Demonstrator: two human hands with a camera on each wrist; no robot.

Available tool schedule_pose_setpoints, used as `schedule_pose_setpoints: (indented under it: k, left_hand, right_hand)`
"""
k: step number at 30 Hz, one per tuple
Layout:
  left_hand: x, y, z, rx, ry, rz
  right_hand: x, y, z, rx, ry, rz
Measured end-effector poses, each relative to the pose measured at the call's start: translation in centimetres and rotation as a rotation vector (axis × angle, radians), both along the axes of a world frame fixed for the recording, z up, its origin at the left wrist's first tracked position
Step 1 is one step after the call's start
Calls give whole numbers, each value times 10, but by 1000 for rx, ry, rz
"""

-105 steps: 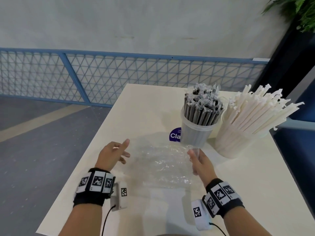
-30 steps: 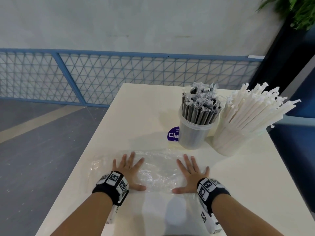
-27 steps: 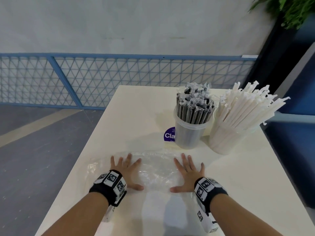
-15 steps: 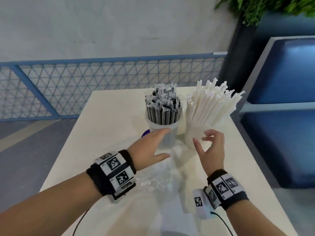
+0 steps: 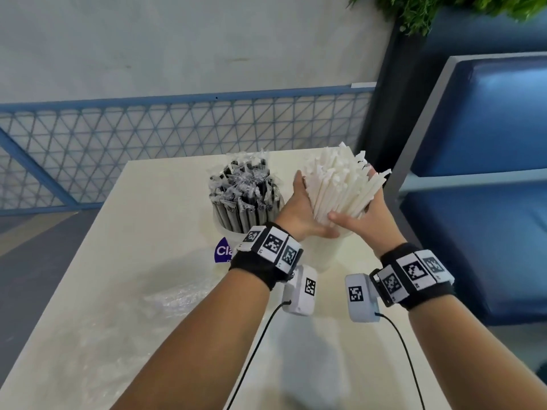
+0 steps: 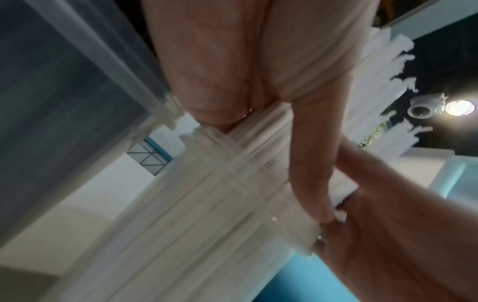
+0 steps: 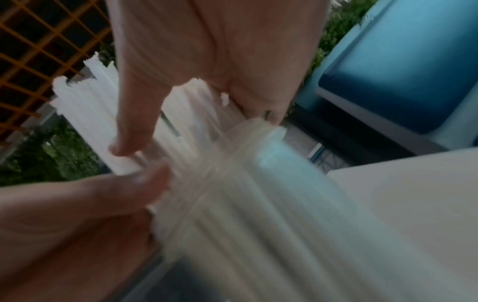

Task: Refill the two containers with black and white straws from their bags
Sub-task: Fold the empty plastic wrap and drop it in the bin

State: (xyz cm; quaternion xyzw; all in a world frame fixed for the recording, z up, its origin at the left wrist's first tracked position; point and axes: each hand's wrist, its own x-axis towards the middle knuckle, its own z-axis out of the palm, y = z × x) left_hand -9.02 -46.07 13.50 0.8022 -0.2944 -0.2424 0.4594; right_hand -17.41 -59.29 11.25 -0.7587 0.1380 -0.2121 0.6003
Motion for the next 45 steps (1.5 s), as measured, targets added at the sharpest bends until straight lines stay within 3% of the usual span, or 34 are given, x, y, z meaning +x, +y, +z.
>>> schedule_pose_setpoints:
  k: [3,7,11,17,21,28,31,33,34,36,39,41,45]
  left_hand:
    - [-1,-3,-7,-28,-28,11]
    - [0,-3,-9,-88,-28,63]
    - [3,-3,-5,-307,96,109]
    - [4,-7,14,-453,99,114]
    - [4,-8,27,-541,53,143]
    - [3,-2,34,-581,-154,149]
    - [4,1,41,-525,-436,91]
    - [6,-2,43,-338,-610,-31]
    - [7,-3,41,-208,-605,-79]
    - [9,-3,32,-38,-435,-107]
    - [8,5,20,-153,-158,-72]
    - [10,10,15,-136,-29,-96]
    - [18,8,8,-1,-76,-195]
  right_hand:
    - [7,18,-1,-22,-107,-50]
    - [9,28,-3,-183,-97,-159]
    - [12,30,5,-282,-160,-178]
    - [14,25,21,-194,-267,-127]
    - [15,24,40,-242,-311,-121]
    - [11,26,46,-364,-317,-86]
    - [8,25,47,-485,-325,-165]
    - [8,20,45,-550,-251,-153]
    - [9,18,42,-536,-182,-136]
    - [7,13,36,-450,-68,-116]
    - [4,2,21,-344,-63,-122]
    - [6,-8,10,-193,-29,16]
    - [14,-17,6,-98,153,263]
